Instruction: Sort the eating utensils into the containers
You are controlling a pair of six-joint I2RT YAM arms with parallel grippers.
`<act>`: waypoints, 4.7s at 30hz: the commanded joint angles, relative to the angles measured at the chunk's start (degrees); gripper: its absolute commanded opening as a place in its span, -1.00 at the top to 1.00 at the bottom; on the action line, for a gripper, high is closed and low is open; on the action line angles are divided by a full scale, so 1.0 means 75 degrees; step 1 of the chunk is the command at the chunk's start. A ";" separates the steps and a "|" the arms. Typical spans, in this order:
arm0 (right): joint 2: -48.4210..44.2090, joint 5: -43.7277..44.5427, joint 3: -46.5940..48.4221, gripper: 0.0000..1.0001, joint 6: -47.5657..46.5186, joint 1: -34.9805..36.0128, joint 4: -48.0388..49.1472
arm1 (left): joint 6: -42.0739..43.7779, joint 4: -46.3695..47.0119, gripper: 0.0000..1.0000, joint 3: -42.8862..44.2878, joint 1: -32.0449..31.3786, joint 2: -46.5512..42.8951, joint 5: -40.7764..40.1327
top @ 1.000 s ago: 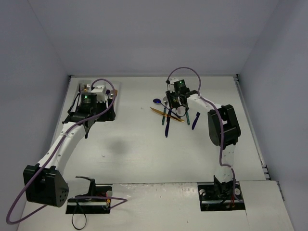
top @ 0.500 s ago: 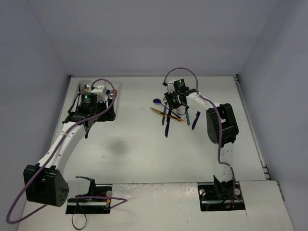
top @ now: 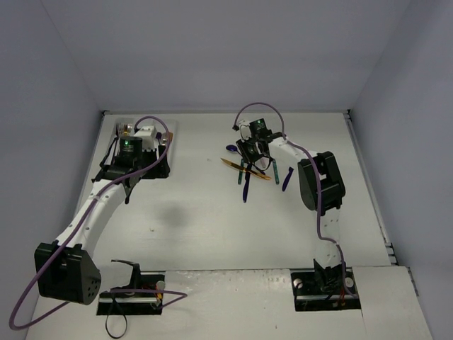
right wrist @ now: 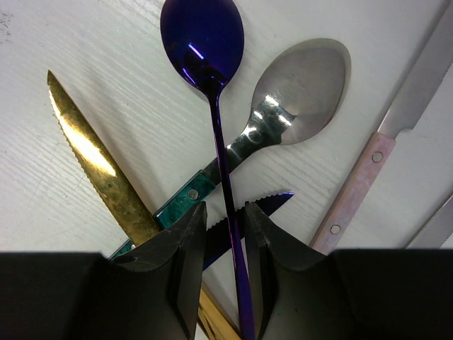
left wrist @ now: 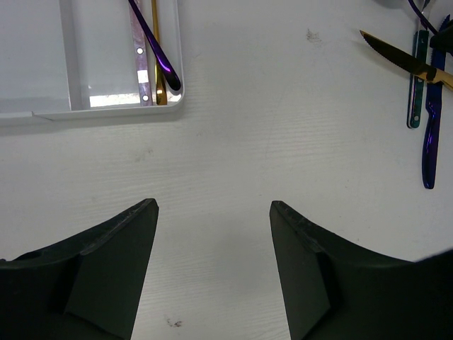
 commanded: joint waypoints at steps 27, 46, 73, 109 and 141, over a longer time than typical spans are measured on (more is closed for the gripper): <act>-0.1696 0.1136 0.0760 1.00 0.1096 0.0493 -0.0010 | -0.0624 0.0614 -0.23 0.0375 -0.0073 -0.0288 0.0536; -0.4439 0.4010 -0.1082 1.00 0.6228 0.2548 0.0049 | -0.3225 0.4308 -0.30 -0.0378 -0.3572 -0.0081 0.0538; -0.5189 0.4024 -0.2067 1.00 0.7215 0.2950 0.0658 | -0.3512 0.5173 1.00 -0.0502 -0.4101 0.0713 0.0372; -0.6484 0.4064 -0.3741 -0.34 0.6350 0.0812 0.0677 | -0.2903 0.2660 1.00 0.1071 0.1926 0.3090 0.4443; -0.5425 0.4093 -0.3456 -0.34 0.5961 0.0660 0.0681 | -0.1347 -0.1096 -0.21 0.3902 0.2250 0.4001 0.1744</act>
